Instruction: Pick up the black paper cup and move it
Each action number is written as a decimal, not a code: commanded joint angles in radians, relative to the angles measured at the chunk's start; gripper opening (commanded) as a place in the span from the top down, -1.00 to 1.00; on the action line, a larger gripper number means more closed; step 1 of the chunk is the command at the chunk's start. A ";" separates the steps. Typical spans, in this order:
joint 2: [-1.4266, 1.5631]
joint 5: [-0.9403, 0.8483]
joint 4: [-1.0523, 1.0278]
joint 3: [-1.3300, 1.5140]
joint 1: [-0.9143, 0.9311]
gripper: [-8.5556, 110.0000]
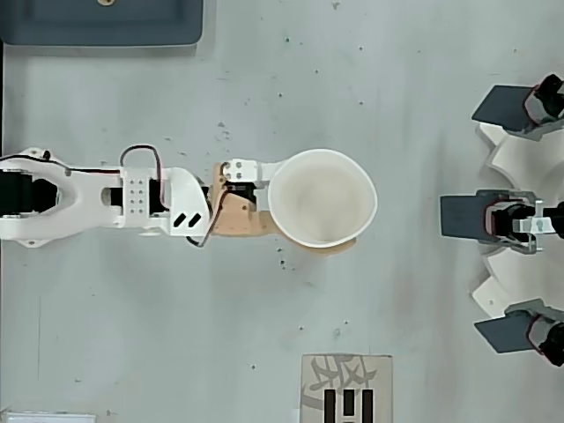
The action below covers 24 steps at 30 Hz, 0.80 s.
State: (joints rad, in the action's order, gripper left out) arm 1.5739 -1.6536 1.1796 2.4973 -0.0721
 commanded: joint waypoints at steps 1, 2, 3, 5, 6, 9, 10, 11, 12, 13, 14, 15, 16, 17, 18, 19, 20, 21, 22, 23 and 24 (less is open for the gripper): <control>-0.011 0.009 -0.014 -0.107 0.018 0.75; -0.025 0.012 -0.018 -0.126 0.021 0.75; -0.038 0.017 -0.023 -0.144 0.023 0.75; -0.063 0.021 -0.029 -0.176 0.026 0.75; -0.074 0.026 -0.037 -0.190 0.028 0.75; -0.104 0.038 -0.057 -0.236 0.034 0.75; -0.114 0.040 -0.064 -0.253 0.035 0.75; -0.124 0.044 -0.069 -0.268 0.035 0.75; -0.135 0.048 -0.074 -0.288 0.037 0.75; -0.146 0.051 -0.078 -0.304 0.038 0.75; -0.156 0.052 -0.084 -0.322 0.040 0.75; -0.167 0.054 -0.089 -0.339 0.040 0.75; -0.178 0.054 -0.094 -0.354 0.041 0.75; -0.187 0.054 -0.100 -0.370 0.043 0.75; -0.195 0.055 -0.106 -0.383 0.043 0.75; -0.202 0.055 -0.112 -0.394 0.044 0.75; -0.209 0.057 -0.117 -0.405 0.046 0.75; -0.215 0.057 -0.121 -0.416 0.048 0.75; -0.222 0.057 -0.123 -0.426 0.051 0.75; -0.229 0.057 -0.124 -0.436 0.052 0.75; -0.235 0.057 -0.127 -0.443 0.052 0.75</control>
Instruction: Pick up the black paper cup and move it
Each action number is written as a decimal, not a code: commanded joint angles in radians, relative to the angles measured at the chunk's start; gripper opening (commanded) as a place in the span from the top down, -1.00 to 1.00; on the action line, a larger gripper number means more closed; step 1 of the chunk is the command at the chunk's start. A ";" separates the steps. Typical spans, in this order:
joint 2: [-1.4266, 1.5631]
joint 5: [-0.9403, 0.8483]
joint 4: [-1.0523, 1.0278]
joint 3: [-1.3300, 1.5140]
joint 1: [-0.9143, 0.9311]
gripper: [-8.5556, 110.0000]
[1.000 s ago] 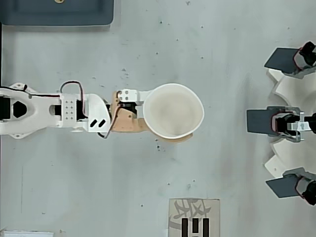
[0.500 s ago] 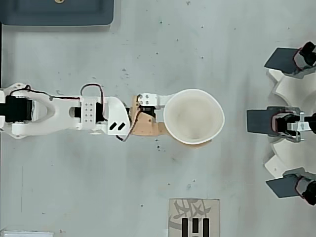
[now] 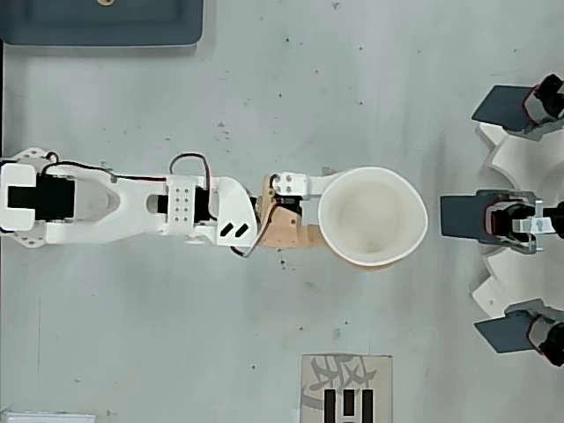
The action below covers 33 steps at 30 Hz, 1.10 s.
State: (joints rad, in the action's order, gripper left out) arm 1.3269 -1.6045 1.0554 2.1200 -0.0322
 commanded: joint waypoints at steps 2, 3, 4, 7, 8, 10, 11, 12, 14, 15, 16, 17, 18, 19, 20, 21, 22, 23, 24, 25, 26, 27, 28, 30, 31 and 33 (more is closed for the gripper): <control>0.003 0.008 -0.008 -0.078 0.014 0.76; -0.003 0.009 -0.009 -0.084 0.015 0.76; -0.008 0.009 -0.012 -0.089 0.015 0.76; -0.020 0.011 -0.012 -0.098 0.015 0.76; -0.025 0.011 -0.012 -0.103 0.015 0.76; -0.034 0.012 -0.012 -0.109 0.015 0.76; -0.037 0.012 -0.012 -0.112 0.015 0.76; -0.038 0.012 -0.012 -0.114 0.015 0.76; -0.040 0.014 -0.012 -0.114 0.015 0.76; -0.040 0.014 -0.012 -0.114 0.015 0.75; -0.040 0.014 -0.012 -0.114 0.015 0.75; -0.040 0.014 -0.014 -0.114 0.015 0.75; -0.040 0.014 -0.014 -0.114 0.015 0.75; -0.040 0.014 -0.014 -0.114 0.015 0.75; -0.040 0.014 -0.014 -0.114 0.015 0.75; -0.040 0.014 -0.014 -0.114 0.015 0.75; -0.038 0.014 -0.014 -0.114 0.015 0.75; -0.038 0.014 -0.014 -0.114 0.015 0.75; -0.037 0.014 -0.014 -0.114 0.015 0.75; -0.037 0.014 -0.014 -0.114 0.015 0.75; -0.035 0.014 -0.014 -0.114 0.015 0.75; -0.035 0.014 -0.014 -0.114 0.015 0.75; -0.035 0.014 -0.015 -0.114 0.015 0.75; -0.034 0.014 -0.015 -0.114 0.015 0.75; -0.034 0.014 -0.015 -0.114 0.015 0.75; -0.034 0.014 -0.015 -0.114 0.015 0.75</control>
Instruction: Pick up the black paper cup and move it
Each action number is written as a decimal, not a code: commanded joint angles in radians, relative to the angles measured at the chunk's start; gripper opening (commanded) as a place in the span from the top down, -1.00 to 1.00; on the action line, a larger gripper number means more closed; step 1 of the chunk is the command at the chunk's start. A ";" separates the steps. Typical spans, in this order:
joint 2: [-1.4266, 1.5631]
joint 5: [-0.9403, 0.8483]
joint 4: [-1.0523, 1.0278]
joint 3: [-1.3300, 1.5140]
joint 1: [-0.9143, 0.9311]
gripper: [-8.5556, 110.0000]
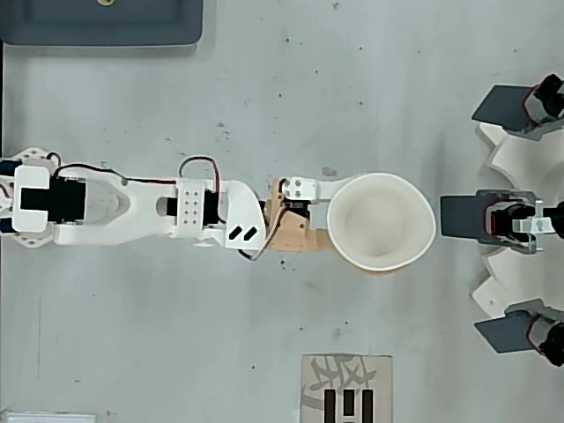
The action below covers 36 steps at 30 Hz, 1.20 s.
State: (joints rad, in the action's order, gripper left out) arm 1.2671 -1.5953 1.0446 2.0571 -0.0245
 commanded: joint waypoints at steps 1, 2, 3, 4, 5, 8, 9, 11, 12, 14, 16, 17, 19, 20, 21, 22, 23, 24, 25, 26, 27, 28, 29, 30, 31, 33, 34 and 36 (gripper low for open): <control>0.026 0.005 -0.005 -0.051 0.008 0.75; 0.026 0.005 -0.006 -0.051 0.008 0.75; 0.026 0.005 -0.009 -0.051 0.008 0.75; 0.026 0.005 -0.011 -0.051 0.008 0.75; 0.028 0.005 -0.014 -0.051 0.008 0.75; 0.028 0.005 -0.018 -0.051 0.008 0.75; 0.028 0.005 -0.018 -0.051 0.008 0.75; 0.031 0.005 -0.018 -0.051 0.008 0.75; 0.031 0.005 -0.018 -0.051 0.008 0.75; 0.035 0.002 -0.021 -0.051 0.008 0.76; 0.044 -0.005 -0.041 -0.051 0.008 0.76; 0.046 -0.005 -0.046 -0.054 0.008 0.76; 0.046 -0.008 -0.052 -0.055 0.006 0.75; 0.046 -0.009 -0.054 -0.055 0.006 0.75; 0.046 -0.009 -0.055 -0.055 0.006 0.74; 0.049 -0.009 -0.055 -0.055 0.006 0.74; 0.054 -0.011 -0.055 -0.054 0.006 0.74; 0.057 -0.014 -0.055 -0.054 0.005 0.74; 0.060 -0.017 -0.055 -0.054 0.005 0.74; 0.060 -0.017 -0.055 -0.054 0.005 0.74; 0.060 -0.017 -0.054 -0.049 0.005 0.74; 0.057 -0.017 -0.051 -0.046 0.005 0.74; 0.055 -0.018 -0.049 -0.043 0.005 0.74; 0.052 -0.018 -0.049 -0.043 0.005 0.74; 0.049 -0.018 -0.049 -0.043 0.005 0.74; 0.043 -0.018 -0.048 -0.043 0.005 0.75; 0.043 -0.018 -0.048 -0.041 0.005 0.75; 0.043 -0.020 -0.044 -0.041 0.005 0.75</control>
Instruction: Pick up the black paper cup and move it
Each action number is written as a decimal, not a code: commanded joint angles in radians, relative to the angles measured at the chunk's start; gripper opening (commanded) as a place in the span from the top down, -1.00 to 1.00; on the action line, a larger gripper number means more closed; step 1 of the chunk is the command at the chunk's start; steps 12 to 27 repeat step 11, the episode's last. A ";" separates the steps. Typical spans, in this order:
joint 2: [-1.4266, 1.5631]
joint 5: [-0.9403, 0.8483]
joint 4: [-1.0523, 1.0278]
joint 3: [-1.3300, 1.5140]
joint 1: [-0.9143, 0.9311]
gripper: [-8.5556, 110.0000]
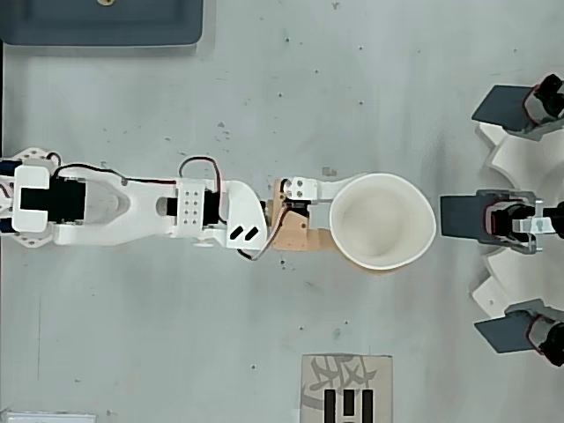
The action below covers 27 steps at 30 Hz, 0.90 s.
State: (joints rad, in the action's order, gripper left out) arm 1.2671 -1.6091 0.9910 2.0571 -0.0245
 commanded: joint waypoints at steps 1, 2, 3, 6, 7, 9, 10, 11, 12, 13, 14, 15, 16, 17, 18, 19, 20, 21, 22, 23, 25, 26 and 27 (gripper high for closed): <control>0.043 -0.006 0.009 -0.041 0.005 0.75; 0.044 -0.006 0.009 -0.041 0.005 0.75; 0.044 -0.006 0.009 -0.041 0.003 0.75; 0.044 -0.008 0.012 -0.041 0.003 0.75; 0.044 -0.008 0.012 -0.041 0.003 0.75; 0.044 -0.008 0.015 -0.041 0.003 0.75; 0.046 -0.008 0.017 -0.041 0.003 0.75; 0.048 -0.008 0.017 -0.041 0.003 0.75; 0.048 -0.008 0.017 -0.041 0.003 0.75; 0.048 -0.008 0.017 -0.041 0.003 0.75; 0.048 -0.008 0.017 -0.041 0.003 0.75; 0.048 -0.008 0.017 -0.041 0.003 0.75; 0.048 -0.008 0.017 -0.041 0.003 0.75; 0.048 -0.008 0.017 -0.041 0.003 0.75; 0.048 -0.008 0.017 -0.041 0.003 0.75; 0.048 -0.008 0.017 -0.041 0.003 0.75; 0.048 -0.008 0.017 -0.041 0.003 0.75; 0.048 -0.008 0.017 -0.041 0.003 0.75; 0.048 -0.008 0.017 -0.041 0.003 0.75; 0.048 -0.008 0.017 -0.041 0.003 0.75; 0.048 -0.008 0.017 -0.041 0.003 0.75; 0.048 -0.008 0.017 -0.041 0.003 0.75; 0.048 -0.008 0.017 -0.041 0.003 0.75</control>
